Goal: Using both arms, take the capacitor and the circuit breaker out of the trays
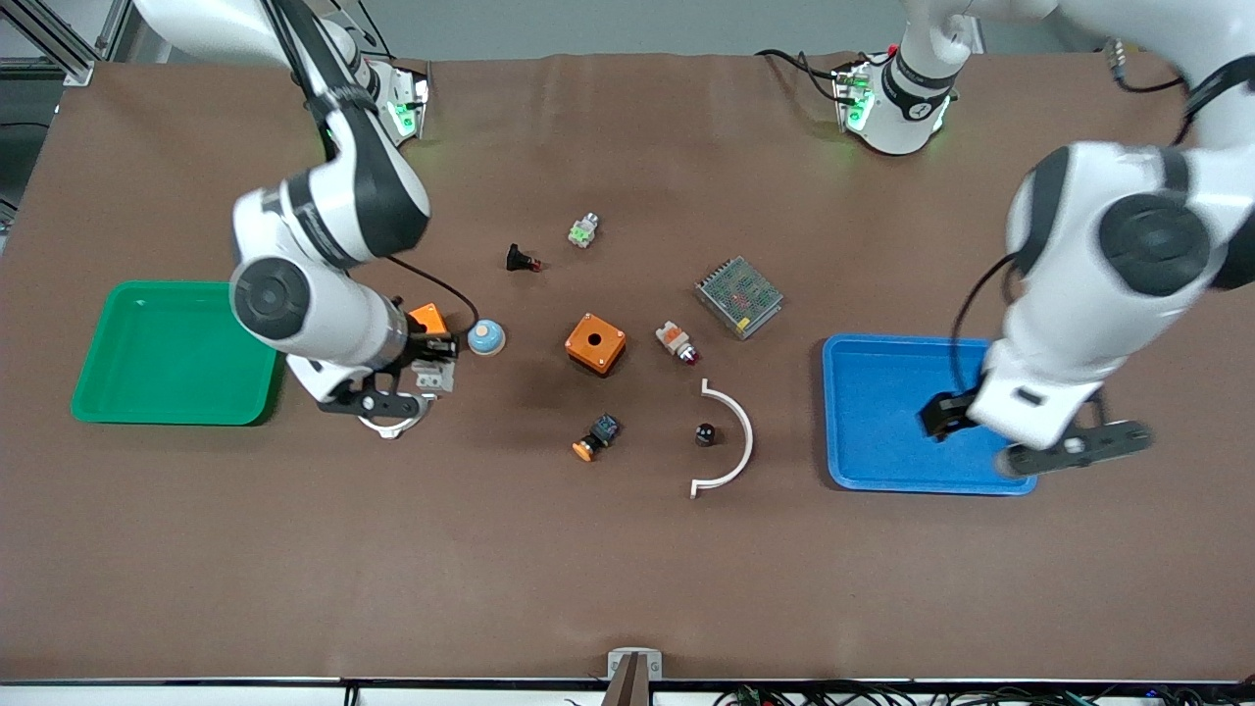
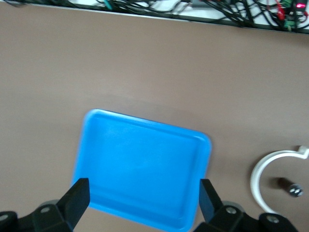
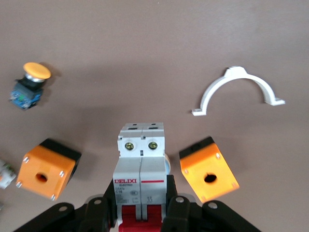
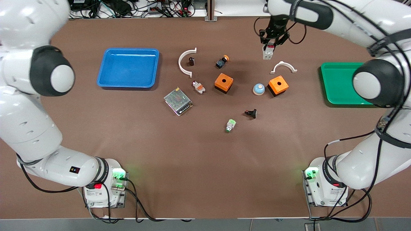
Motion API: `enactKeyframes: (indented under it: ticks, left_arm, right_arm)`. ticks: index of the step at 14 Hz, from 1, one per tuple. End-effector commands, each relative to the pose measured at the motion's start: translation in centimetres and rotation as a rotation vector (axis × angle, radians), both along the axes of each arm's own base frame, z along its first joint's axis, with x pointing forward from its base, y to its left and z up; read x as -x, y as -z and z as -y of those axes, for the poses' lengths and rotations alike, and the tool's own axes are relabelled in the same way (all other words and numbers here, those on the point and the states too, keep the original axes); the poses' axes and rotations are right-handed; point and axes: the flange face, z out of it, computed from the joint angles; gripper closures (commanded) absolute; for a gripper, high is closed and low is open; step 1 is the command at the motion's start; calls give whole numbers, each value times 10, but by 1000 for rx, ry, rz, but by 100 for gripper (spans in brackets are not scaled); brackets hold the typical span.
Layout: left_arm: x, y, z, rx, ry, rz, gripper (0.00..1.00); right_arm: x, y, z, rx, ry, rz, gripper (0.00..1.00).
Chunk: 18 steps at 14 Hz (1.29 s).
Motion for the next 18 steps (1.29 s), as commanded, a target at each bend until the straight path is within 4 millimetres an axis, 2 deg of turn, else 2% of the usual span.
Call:
enactKeyframes:
  ticks: [1,2,3,5,7,8,9,11,14,17,18]
  left_arm:
    - [30,-45,-41,5,59,-42,0]
    - [38,-56,-49,15,68,-57,0]
    - [46,-68,-59,28,62,-70,0]
    - [66,-90,-63,39,89,-92,0]
    - [82,-105,-63,46,124,-113,0]
    - [90,-111,-63,65,126,-113,0]
    - [96,-111,-74,91,108,-116,0]
    - [108,-113,-70,133,123,-119,0]
    - [127,-116,-68,129,128,-122,0]
    - [127,-117,-68,130,131,-117,0]
    - [127,-116,-68,130,131,-118,0]
  right_arm:
    - [-10,27,-14,-10,16,-3,74]
    - [-7,40,-31,-12,-4,10,74]
    - [-7,55,-36,-9,-7,16,74]
    - [-9,85,-44,-5,-11,23,74]
    - [-1,108,-62,-14,-19,8,74]
    - [0,113,-65,-24,-5,7,74]
    - [-1,119,-66,-22,37,11,74]
    - [5,130,-78,-16,64,26,74]
    - [3,132,-70,-9,74,22,70]
    - [3,133,-67,-1,73,21,67]
    - [3,131,-66,1,83,18,28]
